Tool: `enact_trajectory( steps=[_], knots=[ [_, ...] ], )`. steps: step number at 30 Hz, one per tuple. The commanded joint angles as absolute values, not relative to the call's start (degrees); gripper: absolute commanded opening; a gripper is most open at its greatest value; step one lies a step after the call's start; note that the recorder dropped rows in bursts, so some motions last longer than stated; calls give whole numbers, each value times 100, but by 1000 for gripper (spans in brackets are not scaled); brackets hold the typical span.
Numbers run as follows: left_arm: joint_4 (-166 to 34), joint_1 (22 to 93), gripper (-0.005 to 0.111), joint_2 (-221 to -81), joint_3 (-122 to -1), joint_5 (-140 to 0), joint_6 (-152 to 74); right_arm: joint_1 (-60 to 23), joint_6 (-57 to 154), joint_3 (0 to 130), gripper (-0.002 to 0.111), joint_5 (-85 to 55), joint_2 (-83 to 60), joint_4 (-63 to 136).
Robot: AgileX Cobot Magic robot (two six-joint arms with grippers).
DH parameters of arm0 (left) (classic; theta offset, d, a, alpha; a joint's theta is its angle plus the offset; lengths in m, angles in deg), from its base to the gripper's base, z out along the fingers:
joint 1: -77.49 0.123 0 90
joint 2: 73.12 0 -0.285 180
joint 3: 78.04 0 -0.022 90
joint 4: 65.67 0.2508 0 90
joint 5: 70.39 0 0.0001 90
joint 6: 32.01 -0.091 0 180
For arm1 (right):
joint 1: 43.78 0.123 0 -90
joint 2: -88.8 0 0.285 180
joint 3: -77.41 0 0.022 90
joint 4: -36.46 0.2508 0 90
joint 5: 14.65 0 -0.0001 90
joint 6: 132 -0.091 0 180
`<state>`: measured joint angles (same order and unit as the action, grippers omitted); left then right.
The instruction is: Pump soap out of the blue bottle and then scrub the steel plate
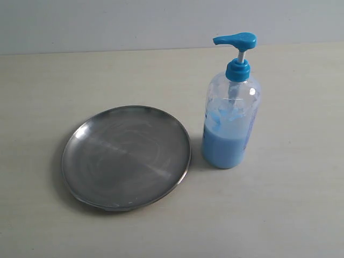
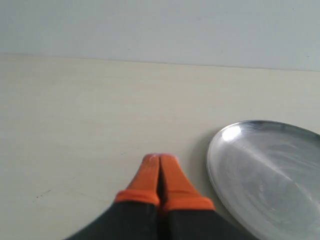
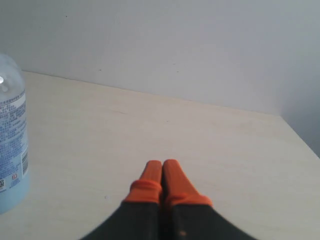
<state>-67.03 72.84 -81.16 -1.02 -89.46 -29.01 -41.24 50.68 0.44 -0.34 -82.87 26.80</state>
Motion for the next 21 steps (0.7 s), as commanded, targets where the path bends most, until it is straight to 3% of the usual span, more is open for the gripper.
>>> enact_trajectory(
  steps=[1,21],
  knots=[
    [-6731,7290,0,-8091,-83,-8906,-2865,-4146,5094,20,0,-54,-7963,2684],
    [-6731,7290,0,-8091,-83,-8906,-2865,-4146,5094,1882,0,-64,-5654,2684]
  ],
)
